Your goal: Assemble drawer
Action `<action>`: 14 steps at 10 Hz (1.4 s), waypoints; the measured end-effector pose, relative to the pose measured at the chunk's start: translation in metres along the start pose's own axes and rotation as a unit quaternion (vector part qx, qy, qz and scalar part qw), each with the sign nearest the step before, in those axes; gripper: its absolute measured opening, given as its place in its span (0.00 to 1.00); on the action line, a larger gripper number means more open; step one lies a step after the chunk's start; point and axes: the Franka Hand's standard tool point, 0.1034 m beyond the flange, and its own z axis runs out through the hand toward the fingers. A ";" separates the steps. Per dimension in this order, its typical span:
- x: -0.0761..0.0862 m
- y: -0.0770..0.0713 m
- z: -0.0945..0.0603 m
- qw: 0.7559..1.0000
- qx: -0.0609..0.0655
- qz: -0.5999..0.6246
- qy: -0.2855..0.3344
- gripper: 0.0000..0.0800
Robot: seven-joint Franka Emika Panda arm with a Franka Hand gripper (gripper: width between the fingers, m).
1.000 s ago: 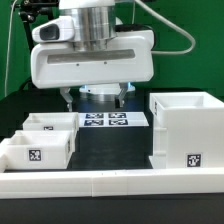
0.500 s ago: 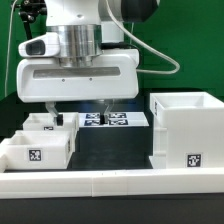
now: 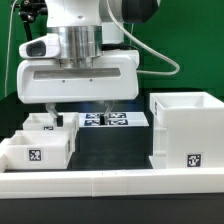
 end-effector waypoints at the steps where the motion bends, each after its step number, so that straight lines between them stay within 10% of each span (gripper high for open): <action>1: -0.004 0.006 0.010 1.000 -0.004 0.001 0.002 0.81; 11: -0.020 0.014 0.048 1.000 -0.015 0.005 -0.007 0.81; 14: -0.020 0.014 0.048 1.000 -0.015 0.005 -0.007 0.28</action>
Offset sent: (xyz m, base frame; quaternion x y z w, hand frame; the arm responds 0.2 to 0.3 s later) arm -0.0012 -0.0078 -0.0280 -0.0084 0.0158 -0.0047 0.9998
